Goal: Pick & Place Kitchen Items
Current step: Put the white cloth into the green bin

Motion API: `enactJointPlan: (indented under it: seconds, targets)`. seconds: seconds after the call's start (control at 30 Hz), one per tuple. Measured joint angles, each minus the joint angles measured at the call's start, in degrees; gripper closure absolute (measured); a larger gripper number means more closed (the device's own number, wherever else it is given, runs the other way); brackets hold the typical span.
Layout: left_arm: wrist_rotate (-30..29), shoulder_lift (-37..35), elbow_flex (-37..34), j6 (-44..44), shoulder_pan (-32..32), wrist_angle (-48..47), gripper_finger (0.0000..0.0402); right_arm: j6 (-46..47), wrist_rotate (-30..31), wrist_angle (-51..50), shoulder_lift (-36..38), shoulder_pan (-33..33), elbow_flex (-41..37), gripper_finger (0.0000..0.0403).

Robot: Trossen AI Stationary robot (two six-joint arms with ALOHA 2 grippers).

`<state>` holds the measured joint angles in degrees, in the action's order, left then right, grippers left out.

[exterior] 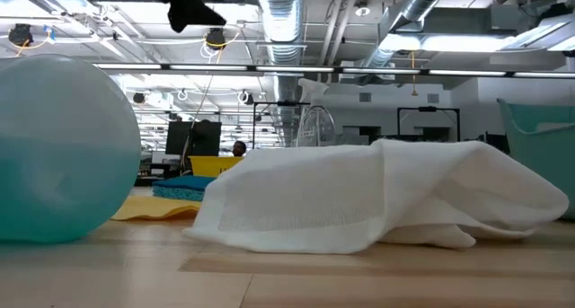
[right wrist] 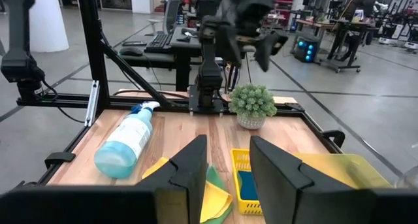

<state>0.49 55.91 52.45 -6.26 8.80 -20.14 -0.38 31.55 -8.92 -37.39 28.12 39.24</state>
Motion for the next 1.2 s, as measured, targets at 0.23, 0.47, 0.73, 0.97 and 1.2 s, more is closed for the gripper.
enactJointPlan:
  seconds: [0.23, 0.47, 0.73, 0.97, 1.2]
  targets:
    - [0.0, -3.4, -14.7, 6.1, -7.2, 31.2, 0.0147, 0.0, 0.0, -0.1, 0.0, 0.0, 0.0, 0.0295]
    - [-0.7, -3.3, -18.9, 10.4, -11.3, 43.5, 0.0147, 0.0, 0.0, -1.2, 0.0, -0.1, 0.0, 0.0295]
    - [-1.3, -3.7, -18.9, 12.4, -13.0, 43.8, 0.0147, 0.0, 0.0, -1.6, -0.2, -0.1, 0.0, 0.0295]
    - [-1.4, -3.7, -18.9, 12.5, -13.0, 43.8, 0.0147, -0.1, 0.0, -3.0, -1.6, -0.9, 0.0, 0.0295]
    - [-1.4, -3.7, -18.9, 14.1, -13.0, 43.8, 0.0147, -2.7, 0.0, -4.4, -7.3, -3.7, 0.0, 0.0295]
